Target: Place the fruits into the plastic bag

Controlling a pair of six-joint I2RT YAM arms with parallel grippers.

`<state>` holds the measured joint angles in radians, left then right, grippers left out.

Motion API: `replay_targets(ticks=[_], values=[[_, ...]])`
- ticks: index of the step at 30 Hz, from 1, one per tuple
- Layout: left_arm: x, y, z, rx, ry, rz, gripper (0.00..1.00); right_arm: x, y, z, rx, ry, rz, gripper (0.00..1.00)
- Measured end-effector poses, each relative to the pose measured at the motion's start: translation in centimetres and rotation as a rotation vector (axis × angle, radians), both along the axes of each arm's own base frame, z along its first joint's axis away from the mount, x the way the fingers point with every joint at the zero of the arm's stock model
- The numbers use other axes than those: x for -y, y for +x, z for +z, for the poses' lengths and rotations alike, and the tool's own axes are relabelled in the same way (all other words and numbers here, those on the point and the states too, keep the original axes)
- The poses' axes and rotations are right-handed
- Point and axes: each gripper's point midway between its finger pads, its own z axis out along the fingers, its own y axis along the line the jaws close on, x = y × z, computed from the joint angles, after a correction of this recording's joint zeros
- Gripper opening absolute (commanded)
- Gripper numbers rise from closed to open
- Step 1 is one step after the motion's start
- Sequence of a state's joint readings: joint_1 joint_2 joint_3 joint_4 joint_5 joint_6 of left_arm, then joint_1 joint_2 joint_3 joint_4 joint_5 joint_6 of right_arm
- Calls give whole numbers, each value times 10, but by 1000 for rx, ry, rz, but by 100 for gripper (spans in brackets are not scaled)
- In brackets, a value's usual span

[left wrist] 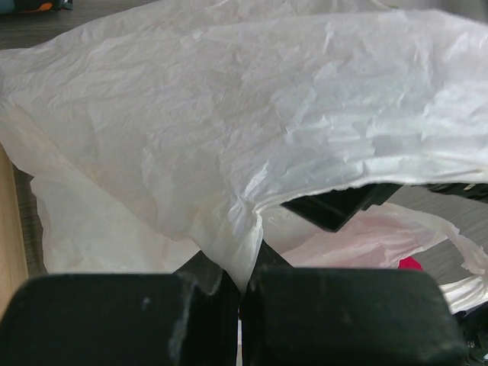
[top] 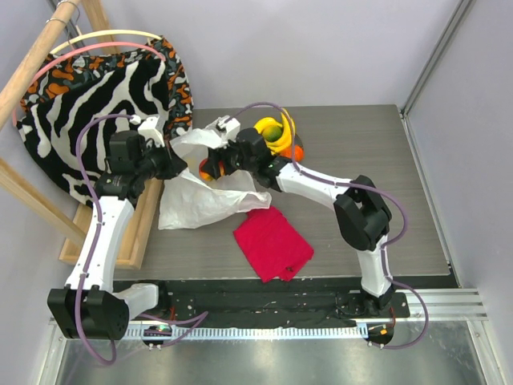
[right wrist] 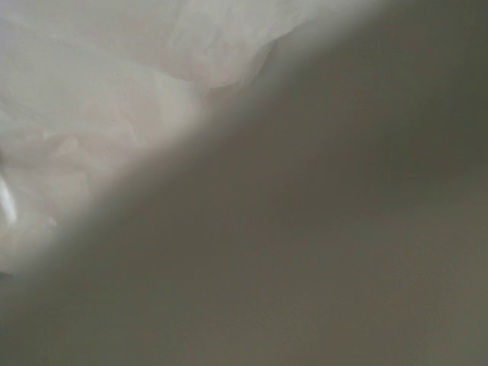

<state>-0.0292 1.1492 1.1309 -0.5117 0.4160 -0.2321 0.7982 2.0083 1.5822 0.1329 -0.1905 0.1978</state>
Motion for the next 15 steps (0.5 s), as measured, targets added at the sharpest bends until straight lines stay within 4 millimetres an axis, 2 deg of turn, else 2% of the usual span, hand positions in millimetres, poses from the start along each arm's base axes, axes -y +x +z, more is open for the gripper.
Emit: replay_targets(ticks=[5,7,11,15], values=[[0,0,0,-3,-3,2,0,-14,-6,-33,-72,-16,15,43],[0,0,-1,-5,-3,3,0,-16,-7,-46,-98,-27,14,48],[0,1,-3,-15,-11,8,0,-16,-9,-75,-156,-64,5,58],[0,3,-8,-32,-16,15,0,-13,-10,-99,-197,-101,-6,59]])
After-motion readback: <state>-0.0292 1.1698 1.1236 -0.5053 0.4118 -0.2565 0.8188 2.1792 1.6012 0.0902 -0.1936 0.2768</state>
